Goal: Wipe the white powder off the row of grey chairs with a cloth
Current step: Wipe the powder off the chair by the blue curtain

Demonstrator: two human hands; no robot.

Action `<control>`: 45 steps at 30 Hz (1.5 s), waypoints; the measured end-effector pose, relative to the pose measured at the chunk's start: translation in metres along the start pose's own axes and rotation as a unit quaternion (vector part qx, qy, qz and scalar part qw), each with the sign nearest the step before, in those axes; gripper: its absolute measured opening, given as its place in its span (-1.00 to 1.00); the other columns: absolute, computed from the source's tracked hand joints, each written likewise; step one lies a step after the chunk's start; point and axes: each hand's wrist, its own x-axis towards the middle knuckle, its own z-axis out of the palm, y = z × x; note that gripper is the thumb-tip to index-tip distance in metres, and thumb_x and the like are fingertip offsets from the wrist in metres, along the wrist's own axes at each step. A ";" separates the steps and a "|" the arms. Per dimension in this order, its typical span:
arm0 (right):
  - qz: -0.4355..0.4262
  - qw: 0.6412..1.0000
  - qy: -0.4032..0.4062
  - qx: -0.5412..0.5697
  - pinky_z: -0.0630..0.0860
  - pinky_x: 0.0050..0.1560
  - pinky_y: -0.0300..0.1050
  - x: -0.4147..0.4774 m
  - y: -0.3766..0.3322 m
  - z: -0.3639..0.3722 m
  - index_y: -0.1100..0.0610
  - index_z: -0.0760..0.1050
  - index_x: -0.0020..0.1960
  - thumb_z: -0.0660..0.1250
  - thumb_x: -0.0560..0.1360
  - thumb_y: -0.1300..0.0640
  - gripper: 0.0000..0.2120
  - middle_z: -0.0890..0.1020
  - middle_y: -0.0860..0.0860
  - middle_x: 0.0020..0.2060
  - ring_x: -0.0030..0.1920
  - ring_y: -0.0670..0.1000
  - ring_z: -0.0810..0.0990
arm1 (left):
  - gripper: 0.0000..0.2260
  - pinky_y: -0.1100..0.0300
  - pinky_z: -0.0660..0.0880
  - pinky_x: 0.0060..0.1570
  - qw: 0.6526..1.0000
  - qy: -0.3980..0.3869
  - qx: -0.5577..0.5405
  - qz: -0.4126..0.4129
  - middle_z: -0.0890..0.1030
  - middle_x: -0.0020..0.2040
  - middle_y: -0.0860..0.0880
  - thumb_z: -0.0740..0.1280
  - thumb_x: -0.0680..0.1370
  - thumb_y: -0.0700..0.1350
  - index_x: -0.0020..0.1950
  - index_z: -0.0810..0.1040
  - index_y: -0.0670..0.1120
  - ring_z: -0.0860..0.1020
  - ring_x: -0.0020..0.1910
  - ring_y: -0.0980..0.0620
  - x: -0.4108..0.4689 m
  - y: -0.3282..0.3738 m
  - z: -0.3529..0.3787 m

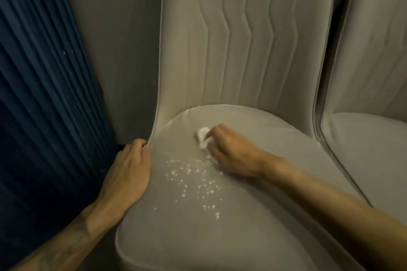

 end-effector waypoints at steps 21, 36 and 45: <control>0.067 0.995 0.069 -0.027 0.18 -0.08 -0.27 -0.061 0.012 -0.026 0.22 0.43 0.05 0.36 0.56 0.15 -0.83 0.36 -0.20 -0.11 -0.04 0.08 0.44 | -0.66 -0.04 0.44 0.05 0.999 -0.023 -0.023 -0.035 0.55 0.14 -0.04 -0.06 0.74 0.16 0.25 0.43 0.07 0.53 0.05 -0.10 -0.008 0.012 -0.005; 0.079 0.989 0.105 -0.071 0.36 -0.08 -0.13 -0.097 -0.035 -0.015 0.14 0.39 -0.02 0.41 0.48 0.24 -0.80 0.51 -0.07 -0.10 -0.10 0.13 0.49 | -0.65 -0.18 0.54 0.10 1.000 -0.007 -0.005 -0.008 0.58 0.02 -0.03 -0.04 0.74 0.16 0.15 0.45 0.02 0.57 -0.04 -0.10 -0.014 0.014 -0.008; -0.009 0.999 0.045 -0.025 0.32 -0.03 -0.21 -0.103 -0.066 -0.008 0.13 0.42 0.02 0.30 0.57 0.03 -0.83 0.38 -0.18 0.00 -0.08 0.02 0.43 | -0.65 -0.17 0.52 0.11 1.000 -0.008 0.012 -0.007 0.58 0.08 -0.06 -0.05 0.73 0.16 0.18 0.44 0.02 0.56 -0.01 -0.12 -0.014 0.015 -0.008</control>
